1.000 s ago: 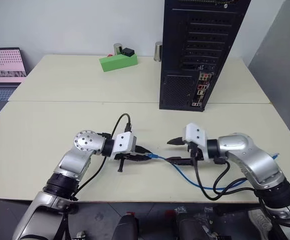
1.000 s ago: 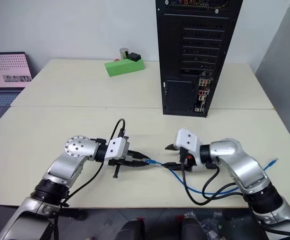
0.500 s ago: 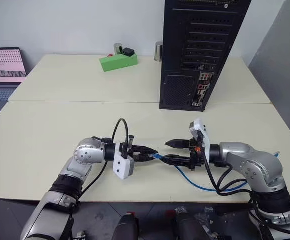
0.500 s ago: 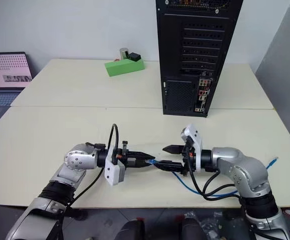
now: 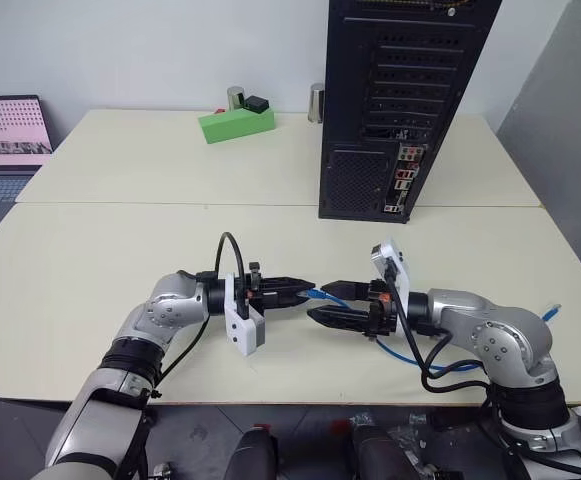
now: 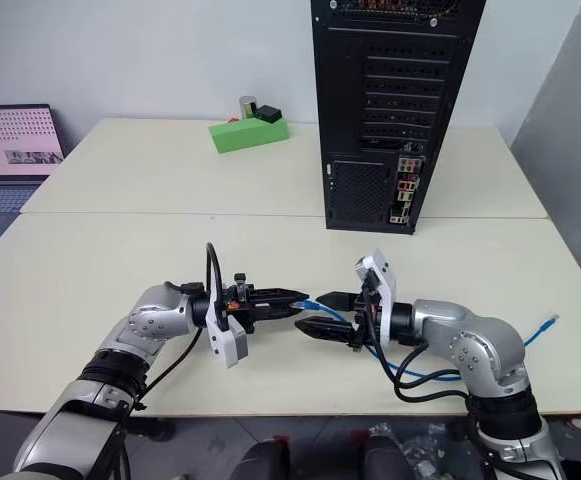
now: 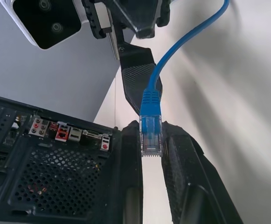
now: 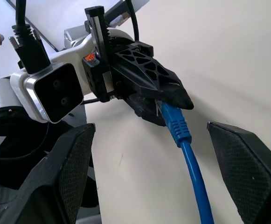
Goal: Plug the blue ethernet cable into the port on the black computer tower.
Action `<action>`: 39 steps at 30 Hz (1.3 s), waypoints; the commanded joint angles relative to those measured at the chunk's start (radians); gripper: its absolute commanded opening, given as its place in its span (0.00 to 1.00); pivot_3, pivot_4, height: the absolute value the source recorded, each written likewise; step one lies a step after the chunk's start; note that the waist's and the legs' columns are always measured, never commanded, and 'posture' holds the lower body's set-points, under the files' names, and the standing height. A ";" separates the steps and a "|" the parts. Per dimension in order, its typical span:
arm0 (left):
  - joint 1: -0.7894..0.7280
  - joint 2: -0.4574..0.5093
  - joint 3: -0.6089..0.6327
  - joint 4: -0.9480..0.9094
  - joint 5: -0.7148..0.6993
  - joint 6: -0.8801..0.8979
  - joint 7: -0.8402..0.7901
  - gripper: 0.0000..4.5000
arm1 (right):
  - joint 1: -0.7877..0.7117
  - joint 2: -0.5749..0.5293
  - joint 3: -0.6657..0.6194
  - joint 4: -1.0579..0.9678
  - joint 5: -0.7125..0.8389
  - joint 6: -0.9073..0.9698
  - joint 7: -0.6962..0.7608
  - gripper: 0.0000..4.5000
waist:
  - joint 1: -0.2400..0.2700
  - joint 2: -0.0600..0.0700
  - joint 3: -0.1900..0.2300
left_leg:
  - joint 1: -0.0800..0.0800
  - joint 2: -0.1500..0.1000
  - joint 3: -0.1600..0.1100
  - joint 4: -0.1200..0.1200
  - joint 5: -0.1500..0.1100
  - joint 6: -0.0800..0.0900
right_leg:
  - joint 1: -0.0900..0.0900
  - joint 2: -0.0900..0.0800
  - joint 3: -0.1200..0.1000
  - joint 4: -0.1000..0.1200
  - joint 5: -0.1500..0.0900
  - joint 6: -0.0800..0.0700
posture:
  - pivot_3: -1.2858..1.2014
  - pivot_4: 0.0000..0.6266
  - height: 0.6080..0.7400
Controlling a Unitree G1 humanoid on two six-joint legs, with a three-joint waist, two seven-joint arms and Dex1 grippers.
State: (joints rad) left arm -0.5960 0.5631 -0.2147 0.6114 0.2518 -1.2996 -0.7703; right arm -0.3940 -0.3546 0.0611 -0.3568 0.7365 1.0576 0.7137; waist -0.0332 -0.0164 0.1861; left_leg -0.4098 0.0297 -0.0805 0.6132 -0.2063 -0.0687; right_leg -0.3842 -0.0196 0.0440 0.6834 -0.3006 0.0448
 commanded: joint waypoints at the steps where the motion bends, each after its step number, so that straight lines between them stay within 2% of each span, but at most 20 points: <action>1: -0.023 0.014 -0.011 0.000 0.014 -0.024 0.049 0.07 | -0.015 0.015 -0.016 -0.004 0.029 -0.011 -0.014 0.82 | 0.000 0.000 0.000 | 0.000 0.000 0.000 0.000 0.000 0.000 | 0.000 0.000 0.000 0.000 0.000 0.000 | 0.52 0.24 1.00; 2: -0.024 0.016 -0.015 0.001 0.019 -0.025 0.057 0.07 | -0.015 0.017 -0.016 -0.001 0.028 -0.013 -0.016 0.81 | 0.000 0.000 0.000 | 0.000 0.000 0.000 0.000 0.000 0.000 | 0.000 0.000 0.000 0.000 0.000 0.000 | 0.52 0.24 1.00; 11: -0.035 0.038 -0.042 0.005 0.049 -0.031 0.124 0.07 | -0.017 0.017 -0.018 0.014 0.026 -0.023 -0.019 0.31 | 0.000 0.000 0.000 | 0.000 0.000 0.000 0.000 0.000 0.000 | 0.000 0.000 0.000 0.000 0.000 0.000 | 0.52 0.24 1.00; 18: -0.036 0.050 -0.058 0.003 0.058 -0.032 0.160 0.07 | -0.026 0.007 -0.018 0.032 0.025 -0.031 -0.011 0.00 | 0.000 0.000 0.000 | 0.000 0.000 0.000 0.000 0.000 0.000 | 0.000 0.000 0.000 0.000 0.000 0.000 | 0.52 0.24 1.00; 26: -0.027 0.053 -0.072 -0.011 0.064 -0.023 0.190 0.07 | -0.034 0.010 -0.023 0.042 0.038 -0.018 -0.009 0.00 | 0.000 0.000 0.000 | 0.000 0.000 0.000 0.000 0.000 0.000 | 0.000 0.000 0.000 0.000 0.000 0.000 | 0.52 0.24 1.00; 28: -0.015 0.062 -0.100 -0.018 0.025 -0.002 0.168 0.07 | -0.037 0.007 -0.024 0.046 0.041 -0.013 -0.005 0.00 | 0.000 0.000 0.000 | 0.000 0.000 0.000 0.000 0.000 0.000 | 0.000 0.000 0.000 0.000 0.000 0.000 | 0.52 0.24 1.00; 29: -0.009 0.067 -0.109 -0.022 0.007 0.009 0.160 0.22 | -0.040 0.004 -0.023 0.048 0.041 -0.011 -0.002 0.00 | 0.000 0.000 0.000 | 0.000 0.000 0.000 0.000 0.000 0.000 | 0.000 0.000 0.000 0.000 0.000 0.000 | 0.52 0.24 1.00; 30: -0.004 0.071 -0.115 -0.024 -0.005 0.016 0.156 0.24 | -0.042 0.001 -0.023 0.050 0.041 -0.009 0.000 0.00 | 0.000 0.000 0.000 | 0.000 0.000 0.000 0.000 0.000 0.000 | 0.000 0.000 0.000 0.000 0.000 0.000 | 0.52 0.24 1.00; 32: 0.004 0.083 -0.135 -0.028 -0.050 0.056 0.130 0.35 | -0.046 -0.007 -0.021 0.053 0.040 -0.010 0.003 0.00 | -0.001 0.000 0.000 | 0.000 0.000 0.000 0.000 0.000 0.000 | 0.000 0.000 0.000 0.000 0.000 0.000 | 0.52 0.24 1.00; 36: 0.023 0.089 -0.151 -0.049 -0.166 0.168 0.064 0.50 | -0.048 -0.019 -0.016 0.053 0.033 -0.018 0.004 0.00 | -0.001 0.000 0.000 | 0.000 0.000 0.000 0.000 0.000 0.000 | 0.000 0.000 0.000 0.000 0.000 0.000 | 0.52 0.24 1.00; 39: 0.054 0.071 -0.136 -0.086 -0.313 0.368 -0.025 0.64 | -0.022 -0.044 -0.040 0.020 0.002 -0.054 -0.026 0.00 | -0.001 0.000 0.000 | 0.000 0.000 0.000 0.000 0.000 0.000 | 0.000 0.000 0.000 0.000 0.000 0.000 | 0.52 0.24 1.00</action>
State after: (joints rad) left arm -0.5552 0.6402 -0.3649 0.5716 0.0488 -1.0485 -0.7453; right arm -0.4191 -0.3834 0.0550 -0.2829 0.7438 1.0404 0.6956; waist -0.0343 -0.0164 0.1861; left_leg -0.4098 0.0298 -0.0804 0.6132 -0.2063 -0.0687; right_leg -0.3843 -0.0196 0.0442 0.6839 -0.3006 0.0447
